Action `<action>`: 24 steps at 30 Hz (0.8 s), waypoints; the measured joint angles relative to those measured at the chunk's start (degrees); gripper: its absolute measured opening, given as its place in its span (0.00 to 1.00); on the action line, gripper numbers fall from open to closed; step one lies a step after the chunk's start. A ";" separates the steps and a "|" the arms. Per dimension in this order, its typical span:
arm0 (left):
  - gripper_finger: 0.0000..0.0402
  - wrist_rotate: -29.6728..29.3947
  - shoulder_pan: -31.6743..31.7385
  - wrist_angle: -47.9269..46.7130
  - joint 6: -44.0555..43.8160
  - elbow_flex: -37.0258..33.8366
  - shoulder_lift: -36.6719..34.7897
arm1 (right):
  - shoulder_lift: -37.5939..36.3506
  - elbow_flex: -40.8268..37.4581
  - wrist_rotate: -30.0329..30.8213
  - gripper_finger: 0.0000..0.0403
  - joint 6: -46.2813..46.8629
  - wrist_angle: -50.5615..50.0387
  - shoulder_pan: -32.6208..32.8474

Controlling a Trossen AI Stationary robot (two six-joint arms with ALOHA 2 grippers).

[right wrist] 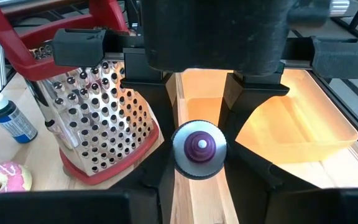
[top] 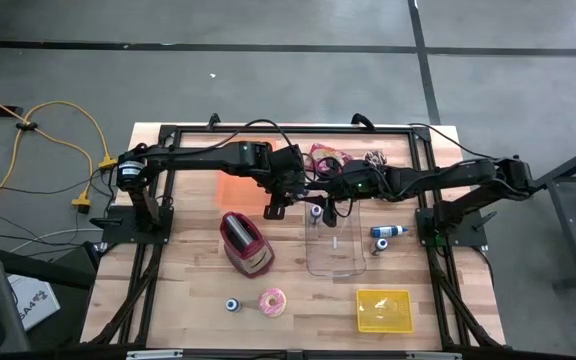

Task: Pick & Place Food Item
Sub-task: Put the purple food coloring bottle into the transparent bin

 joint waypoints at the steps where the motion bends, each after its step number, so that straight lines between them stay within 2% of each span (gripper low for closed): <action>1: 0.36 0.00 0.00 0.00 0.00 0.00 0.00 | 0.00 0.00 -0.09 0.27 0.00 0.00 -0.02; 14: 0.37 0.00 0.00 0.00 0.02 0.00 0.00 | 0.00 0.00 -0.20 0.26 0.01 0.02 -0.02; 24: 0.47 0.04 0.00 0.19 1.29 0.00 -0.09 | -0.02 0.00 -0.32 0.26 0.02 0.00 0.00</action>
